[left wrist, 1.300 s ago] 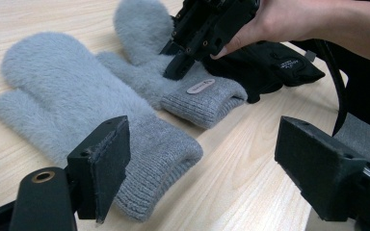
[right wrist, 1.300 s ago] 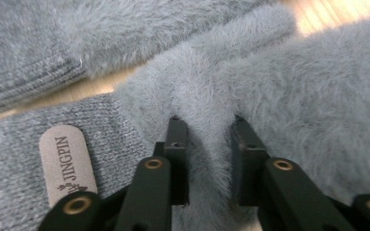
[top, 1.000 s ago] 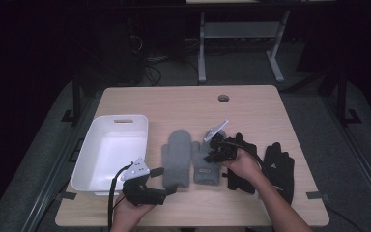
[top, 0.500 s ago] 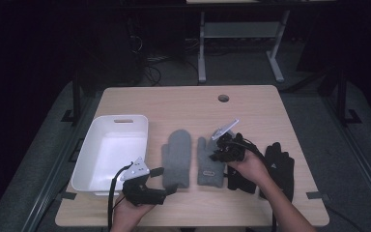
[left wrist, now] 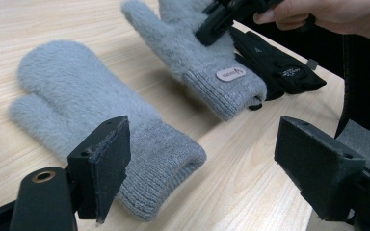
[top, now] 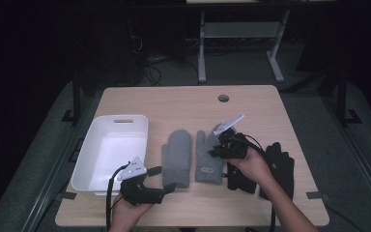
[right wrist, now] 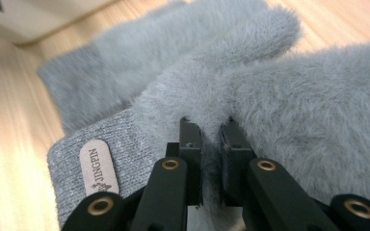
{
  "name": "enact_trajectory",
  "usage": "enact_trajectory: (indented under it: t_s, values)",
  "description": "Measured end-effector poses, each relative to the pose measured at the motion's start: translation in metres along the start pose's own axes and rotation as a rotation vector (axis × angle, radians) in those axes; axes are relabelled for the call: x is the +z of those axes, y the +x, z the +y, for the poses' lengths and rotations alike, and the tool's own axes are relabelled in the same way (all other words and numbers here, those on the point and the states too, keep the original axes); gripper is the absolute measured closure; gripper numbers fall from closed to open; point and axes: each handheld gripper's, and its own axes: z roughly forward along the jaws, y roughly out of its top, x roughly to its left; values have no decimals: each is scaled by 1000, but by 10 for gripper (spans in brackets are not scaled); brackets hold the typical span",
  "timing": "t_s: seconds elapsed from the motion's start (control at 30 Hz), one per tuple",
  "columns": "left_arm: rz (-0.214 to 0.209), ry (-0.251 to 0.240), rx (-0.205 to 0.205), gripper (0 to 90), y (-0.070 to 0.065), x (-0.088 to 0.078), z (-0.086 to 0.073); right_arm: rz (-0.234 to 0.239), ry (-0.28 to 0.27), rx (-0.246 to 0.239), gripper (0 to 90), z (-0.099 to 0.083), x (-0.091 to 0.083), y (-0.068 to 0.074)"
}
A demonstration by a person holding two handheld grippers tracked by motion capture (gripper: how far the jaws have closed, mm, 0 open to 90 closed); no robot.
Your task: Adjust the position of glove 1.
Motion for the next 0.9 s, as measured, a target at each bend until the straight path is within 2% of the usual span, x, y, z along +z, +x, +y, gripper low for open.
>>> enact_trajectory:
  t_s: [0.17,0.33,0.67,0.73,0.9]
  values:
    - [8,-9,-1,199,0,-3,2,1,-16,-23,827,17,-3,11]
    - [10,-20,-7,200,0,-6,5,22,-22,-43,827,37,1,22]
    - [31,-44,-29,203,5,-15,10,81,10,-120,827,73,29,41]
    - [34,-47,-36,203,6,-16,10,90,27,-107,827,77,33,44]
    - [43,-50,-38,203,9,-16,11,120,50,-110,827,83,48,44]
